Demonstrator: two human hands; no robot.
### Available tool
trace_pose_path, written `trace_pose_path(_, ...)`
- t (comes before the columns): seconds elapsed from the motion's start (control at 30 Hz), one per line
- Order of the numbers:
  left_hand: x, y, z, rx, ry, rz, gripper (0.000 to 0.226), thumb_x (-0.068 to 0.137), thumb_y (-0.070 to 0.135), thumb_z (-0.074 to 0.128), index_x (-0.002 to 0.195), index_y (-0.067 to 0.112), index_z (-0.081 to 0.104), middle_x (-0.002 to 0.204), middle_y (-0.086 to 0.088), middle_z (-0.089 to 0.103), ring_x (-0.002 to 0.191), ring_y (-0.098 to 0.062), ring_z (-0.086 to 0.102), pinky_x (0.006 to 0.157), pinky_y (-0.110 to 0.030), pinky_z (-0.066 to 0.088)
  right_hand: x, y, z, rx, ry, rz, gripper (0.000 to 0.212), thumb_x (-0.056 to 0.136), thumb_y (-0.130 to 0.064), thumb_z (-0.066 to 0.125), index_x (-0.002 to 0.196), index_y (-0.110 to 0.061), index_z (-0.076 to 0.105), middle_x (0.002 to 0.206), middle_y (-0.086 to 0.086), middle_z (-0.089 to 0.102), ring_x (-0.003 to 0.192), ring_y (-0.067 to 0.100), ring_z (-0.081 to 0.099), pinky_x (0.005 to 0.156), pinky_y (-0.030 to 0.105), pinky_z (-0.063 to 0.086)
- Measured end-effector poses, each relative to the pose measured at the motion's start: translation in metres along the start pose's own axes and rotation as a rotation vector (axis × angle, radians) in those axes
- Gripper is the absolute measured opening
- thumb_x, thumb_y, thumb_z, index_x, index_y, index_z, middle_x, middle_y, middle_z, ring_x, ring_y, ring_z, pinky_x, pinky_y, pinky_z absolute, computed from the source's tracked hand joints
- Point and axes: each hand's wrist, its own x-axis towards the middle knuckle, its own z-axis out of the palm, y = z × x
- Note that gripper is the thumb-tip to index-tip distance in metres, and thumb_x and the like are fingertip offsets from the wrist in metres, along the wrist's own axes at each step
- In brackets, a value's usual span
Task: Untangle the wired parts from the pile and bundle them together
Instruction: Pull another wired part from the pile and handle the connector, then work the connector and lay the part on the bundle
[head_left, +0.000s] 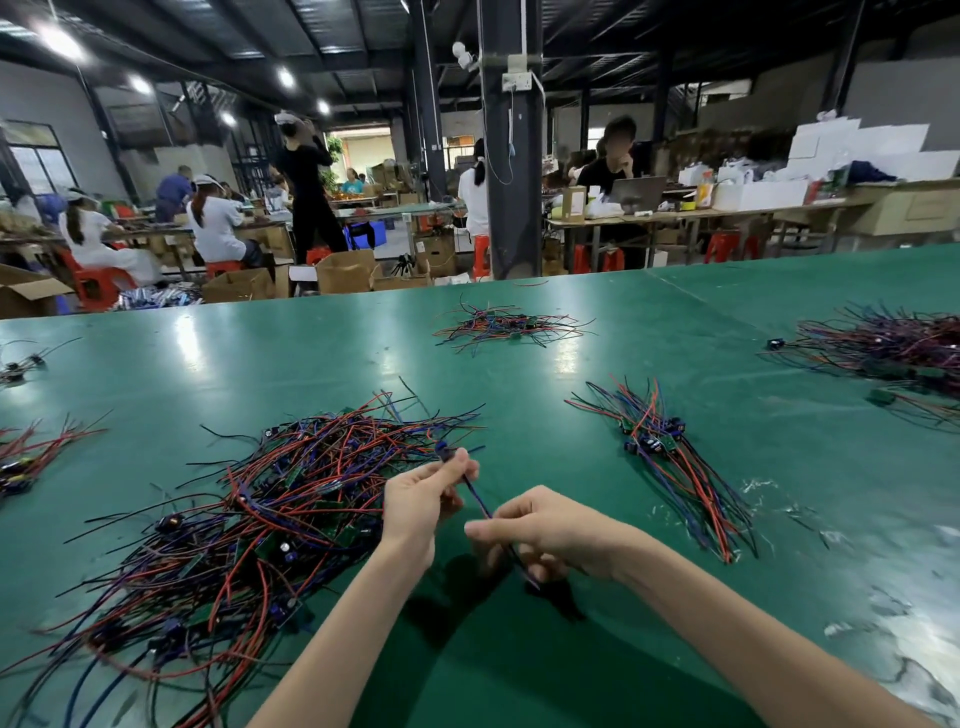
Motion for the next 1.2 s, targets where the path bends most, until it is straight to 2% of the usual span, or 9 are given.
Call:
trace_pose_path(0.17, -0.011, -0.006, 0.007, 0.05, -0.137, -0.038, 0.021, 0.062, 0.028, 0.075, 0.062, 0.007, 0.073, 0.058, -0.004, 0.065, 0.046, -0.009, 0.053, 0.049, -0.018, 0.047, 0.01, 0.003, 0.003, 0.151, 0.295, -0.148, 0.023, 0.09, -0.019, 0.063, 0.068, -0.015, 0.066, 0.061, 0.003, 0.066, 0.028, 0.006, 0.032, 0.031, 0.016, 0.022)
trace_pose_path(0.33, -0.009, -0.007, 0.009, 0.119, -0.226, -0.032, 0.014, 0.078, 0.02, 0.07, 0.076, 0.007, 0.075, 0.069, -0.006, 0.059, 0.051, -0.004, 0.046, 0.051, -0.013, 0.041, 0.016, 0.005, -0.005, 0.24, 0.426, -0.156, 0.027, 0.089, -0.009, 0.061, 0.062, -0.012, 0.062, 0.057, 0.006, 0.062, 0.026, 0.007, 0.034, 0.032, 0.012, 0.02)
trace_pose_path(0.47, -0.01, -0.006, 0.01, 0.132, -0.257, -0.065, 0.011, 0.084, 0.012, 0.066, 0.089, 0.003, 0.07, 0.085, -0.01, 0.065, 0.055, -0.006, 0.052, 0.056, -0.015, 0.048, 0.019, 0.003, -0.051, 0.244, 0.706, -0.177, 0.023, 0.089, -0.007, 0.059, 0.067, -0.011, 0.064, 0.059, 0.007, 0.061, 0.027, 0.005, 0.033, 0.032, 0.012, 0.02)
trace_pose_path(0.6, -0.011, -0.004, 0.008, 0.14, -0.264, -0.081, 0.013, 0.085, 0.01, 0.066, 0.094, 0.001, 0.069, 0.085, -0.009, 0.071, 0.056, -0.007, 0.056, 0.057, -0.017, 0.05, 0.008, 0.024, -0.116, 0.195, 0.865, 0.022, 0.016, 0.085, -0.008, 0.063, 0.069, -0.009, 0.066, 0.055, 0.003, 0.055, 0.03, 0.006, 0.035, 0.032, 0.014, 0.024)
trace_pose_path(0.73, -0.01, -0.004, 0.008, 0.158, -0.273, -0.083, 0.012, 0.087, 0.007, 0.064, 0.095, -0.001, 0.068, 0.084, -0.011, 0.071, 0.056, -0.008, 0.056, 0.056, -0.017, 0.05, -0.003, 0.052, -0.149, -0.139, 0.943, 0.326, 0.013, 0.076, -0.011, 0.073, 0.073, 0.001, 0.067, 0.062, 0.012, 0.053, 0.059, 0.024, 0.046, 0.055, 0.026, 0.034)
trace_pose_path(0.83, -0.01, -0.005, 0.008, 0.215, -0.288, -0.047, 0.008, 0.088, 0.005, 0.063, 0.092, 0.002, 0.069, 0.082, -0.01, 0.072, 0.056, -0.009, 0.057, 0.055, -0.018, 0.049, -0.003, 0.056, -0.149, -0.319, 1.003, 0.404, 0.017, 0.079, -0.015, 0.07, 0.082, 0.002, 0.069, 0.079, 0.016, 0.062, 0.077, 0.029, 0.053, 0.067, 0.029, 0.039)
trace_pose_path(0.93, -0.011, -0.009, 0.007, 0.491, -0.267, 0.136, 0.009, 0.09, 0.008, 0.062, 0.089, 0.009, 0.071, 0.08, -0.005, 0.072, 0.059, -0.01, 0.058, 0.057, -0.022, 0.05, -0.002, 0.053, -0.143, -0.457, 1.031, 0.43, 0.009, 0.077, -0.01, 0.065, 0.078, -0.002, 0.066, 0.079, 0.018, 0.061, 0.075, 0.031, 0.054, 0.066, 0.029, 0.042)
trace_pose_path(1.07, -0.01, -0.013, -0.001, 1.363, -0.25, 0.677, 0.021, 0.095, 0.025, 0.052, 0.102, 0.016, 0.069, 0.096, 0.003, 0.068, 0.092, -0.014, 0.056, 0.08, -0.028, 0.046, -0.006, 0.045, -0.131, -0.616, 1.054, 0.424, 0.009, 0.076, -0.009, 0.061, 0.07, -0.004, 0.057, 0.082, 0.02, 0.06, 0.075, 0.034, 0.055, 0.067, 0.031, 0.044)
trace_pose_path(1.2, -0.004, 0.007, -0.008, 1.606, 0.115, 0.832, 0.025, 0.09, 0.012, 0.047, 0.106, 0.015, 0.066, 0.103, -0.001, 0.066, 0.1, -0.021, 0.051, 0.085, -0.03, 0.039, 0.0, 0.038, -0.103, -0.805, 1.125, 0.27, 0.019, 0.089, -0.017, 0.055, 0.099, -0.002, 0.058, 0.105, 0.019, 0.055, 0.09, 0.039, 0.062, 0.073, 0.038, 0.046)
